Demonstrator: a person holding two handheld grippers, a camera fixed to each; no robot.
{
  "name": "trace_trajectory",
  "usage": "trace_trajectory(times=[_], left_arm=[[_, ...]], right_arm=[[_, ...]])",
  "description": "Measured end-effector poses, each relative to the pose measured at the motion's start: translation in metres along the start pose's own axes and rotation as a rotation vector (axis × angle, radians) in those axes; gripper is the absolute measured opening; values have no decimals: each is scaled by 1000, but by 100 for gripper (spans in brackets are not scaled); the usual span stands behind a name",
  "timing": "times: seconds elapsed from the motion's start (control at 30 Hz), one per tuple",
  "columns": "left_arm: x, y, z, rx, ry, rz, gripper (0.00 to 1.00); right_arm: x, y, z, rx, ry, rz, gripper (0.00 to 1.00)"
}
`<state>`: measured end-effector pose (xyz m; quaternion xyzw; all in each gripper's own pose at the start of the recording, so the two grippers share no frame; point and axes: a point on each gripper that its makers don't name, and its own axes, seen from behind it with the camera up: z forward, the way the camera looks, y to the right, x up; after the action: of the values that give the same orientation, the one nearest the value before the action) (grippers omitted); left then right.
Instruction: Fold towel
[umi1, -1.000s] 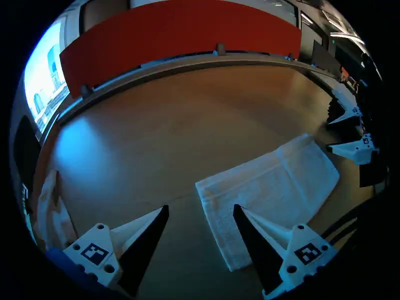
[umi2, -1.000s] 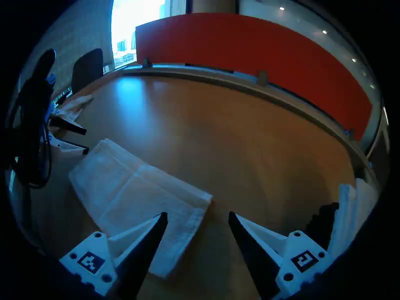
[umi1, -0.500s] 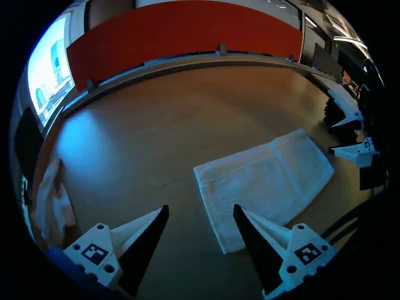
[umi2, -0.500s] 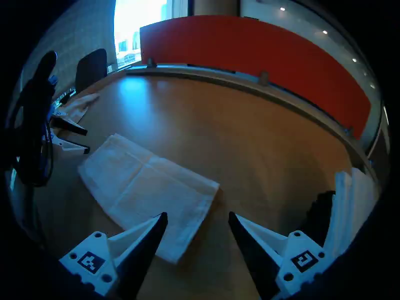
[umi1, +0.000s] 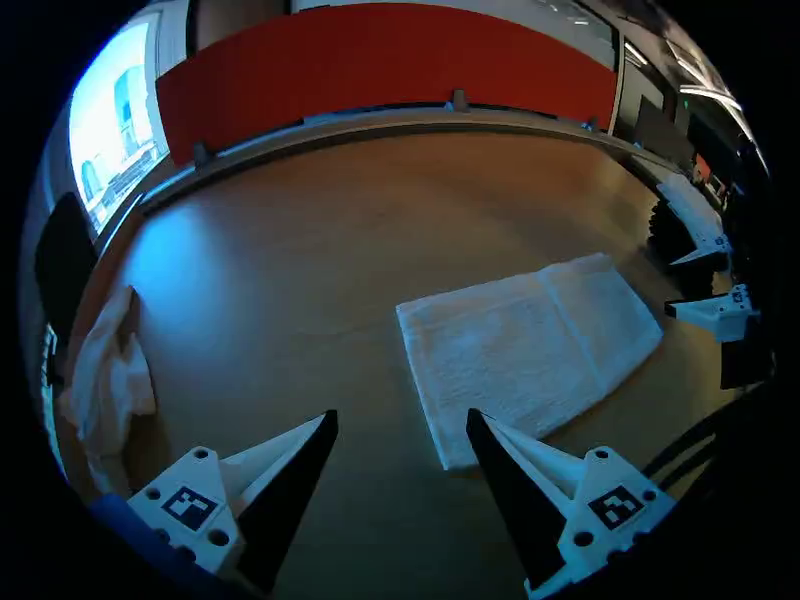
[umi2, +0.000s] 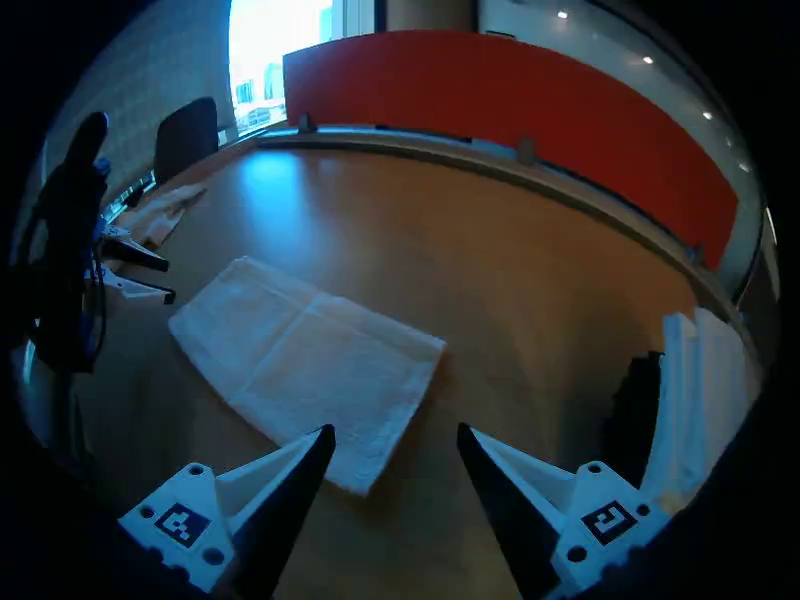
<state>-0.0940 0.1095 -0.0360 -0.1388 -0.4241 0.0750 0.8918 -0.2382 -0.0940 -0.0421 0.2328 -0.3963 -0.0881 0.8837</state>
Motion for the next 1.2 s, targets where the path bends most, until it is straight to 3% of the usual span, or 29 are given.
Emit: trace_trajectory(times=[0.4, 0.6, 0.8, 1.2], left_arm=[[-22, -15, -24, 51, 2, -82, 96], [-35, -20, -36, 65, -2, -126, 96], [-46, -22, -44, 74, -11, -130, 95], [-66, -18, -51, 74, -33, -150, 95]], right_arm=[[-10, -9, 2, 57, -35, -94, 94], [-19, -7, 4, 69, -60, -108, 94], [-31, -6, 5, 81, -89, -115, 93], [-49, -11, 10, 118, -127, -140, 81]])
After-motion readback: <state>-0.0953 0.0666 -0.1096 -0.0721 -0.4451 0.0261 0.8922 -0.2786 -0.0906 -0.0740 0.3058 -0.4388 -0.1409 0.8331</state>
